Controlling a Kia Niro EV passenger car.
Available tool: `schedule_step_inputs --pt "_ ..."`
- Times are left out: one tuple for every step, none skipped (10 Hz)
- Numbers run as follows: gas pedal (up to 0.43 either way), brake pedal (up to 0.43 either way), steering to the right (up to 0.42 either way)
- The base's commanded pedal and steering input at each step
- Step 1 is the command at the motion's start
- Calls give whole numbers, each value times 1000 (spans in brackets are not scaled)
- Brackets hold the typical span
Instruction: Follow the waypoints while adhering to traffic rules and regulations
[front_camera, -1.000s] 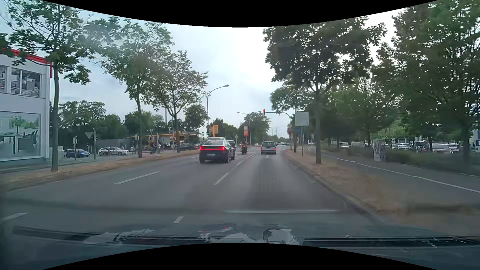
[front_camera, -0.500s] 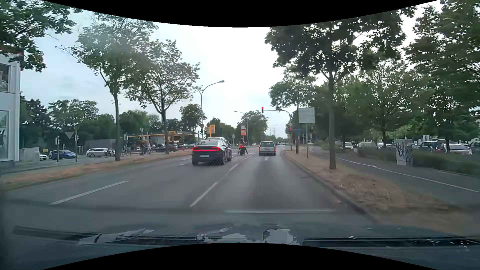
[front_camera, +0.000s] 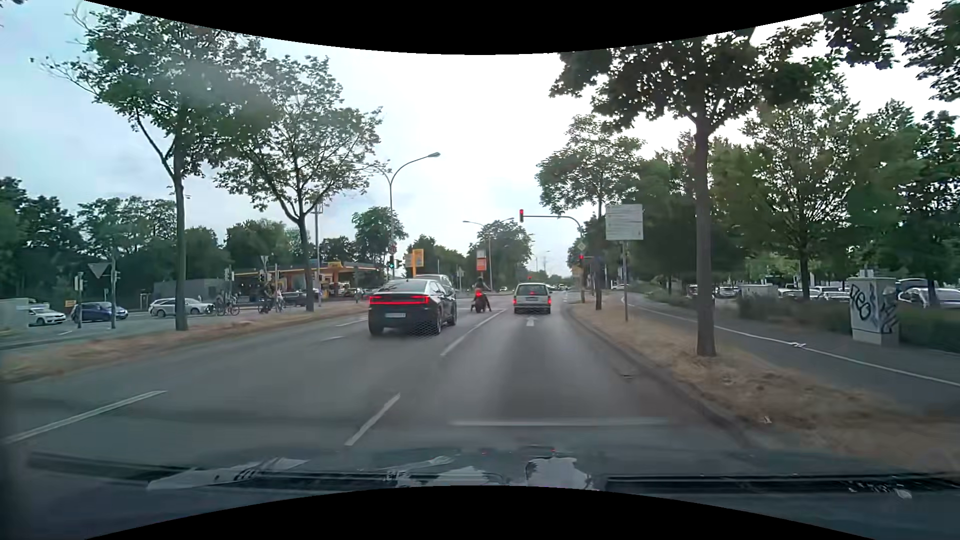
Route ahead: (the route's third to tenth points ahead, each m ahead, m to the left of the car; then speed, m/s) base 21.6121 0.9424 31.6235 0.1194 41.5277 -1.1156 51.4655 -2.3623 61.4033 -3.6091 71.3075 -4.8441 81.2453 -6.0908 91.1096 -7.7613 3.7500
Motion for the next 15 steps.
schedule_step_inputs --pt "0 0 20" --pt "0 0 20" --pt "0 0 20" --pt "0 0 20" --pt "0 0 20" --pt "0 0 20" --pt "0 0 19" --pt "0 0 18" --pt "0 0 18" --pt "0 0 18" --pt "0 0 17" --pt "0 0 16" --pt "0 0 14" --pt "0 0 11" --pt "0 0 11"
